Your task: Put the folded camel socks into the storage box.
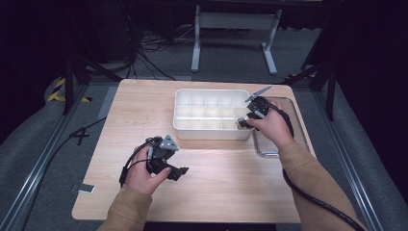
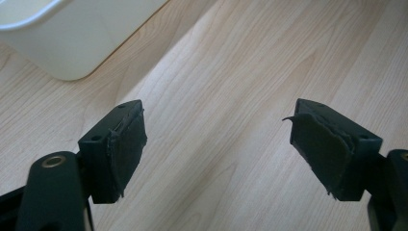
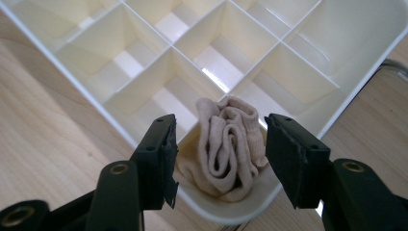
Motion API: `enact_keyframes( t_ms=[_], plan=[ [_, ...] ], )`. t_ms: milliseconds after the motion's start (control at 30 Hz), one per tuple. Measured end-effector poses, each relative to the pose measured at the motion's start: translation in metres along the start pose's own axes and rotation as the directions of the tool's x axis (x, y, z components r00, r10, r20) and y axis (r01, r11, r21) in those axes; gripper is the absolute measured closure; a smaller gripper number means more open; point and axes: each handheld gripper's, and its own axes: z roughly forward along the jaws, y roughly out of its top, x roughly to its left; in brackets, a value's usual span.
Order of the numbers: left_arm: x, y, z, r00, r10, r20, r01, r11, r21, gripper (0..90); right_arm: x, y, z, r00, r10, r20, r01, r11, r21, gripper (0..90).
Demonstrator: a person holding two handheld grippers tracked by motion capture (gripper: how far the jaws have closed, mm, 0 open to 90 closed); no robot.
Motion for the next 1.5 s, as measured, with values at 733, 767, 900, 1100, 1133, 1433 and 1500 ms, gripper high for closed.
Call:
enact_keyframes(
  t_ms=[733, 767, 900, 1100, 1133, 1433, 1500],
  plan=[
    [0.001, 0.010, -0.005, 0.9994, -0.003, 0.034, 0.003, 1.0000, -0.007, 22.3, 0.042, -0.058, -0.071, 0.9783, -0.126, -0.164, 0.071, 0.949, -0.307, 41.2],
    [0.001, 0.009, -0.005, 0.9994, -0.010, 0.034, 0.010, 0.9999, -0.014, 22.3, 0.043, -0.063, -0.071, 0.9789, -0.125, -0.161, 0.070, 0.948, -0.309, 41.2],
    [0.000, 0.009, -0.006, 0.9993, -0.011, 0.037, 0.012, 0.9998, -0.016, 22.2, 0.051, -0.078, -0.074, 0.9731, -0.133, -0.188, 0.068, 0.947, -0.314, 39.9],
    [0.000, 0.009, -0.006, 0.9991, -0.022, 0.037, 0.022, 0.9997, 0.003, 23.6, 0.065, -0.092, -0.078, 0.9730, -0.127, -0.193, 0.063, 0.950, -0.305, 38.2],
    [0.000, 0.009, -0.006, 0.9993, -0.022, 0.029, 0.022, 0.9997, 0.010, 23.6, 0.067, -0.094, -0.078, 0.9727, -0.121, -0.198, 0.056, 0.951, -0.303, 38.2],
    [0.002, 0.003, -0.003, 0.9998, -0.012, 0.016, 0.012, 0.9998, 0.017, 23.6, 0.078, -0.108, -0.066, 0.9707, -0.121, -0.207, 0.057, 0.954, -0.294, 37.0],
    [0.002, 0.003, -0.002, 0.9998, -0.011, 0.017, 0.011, 0.9998, 0.019, 23.6, 0.079, -0.109, -0.064, 0.9705, -0.128, -0.204, 0.064, 0.953, -0.296, 37.1]
  ],
)
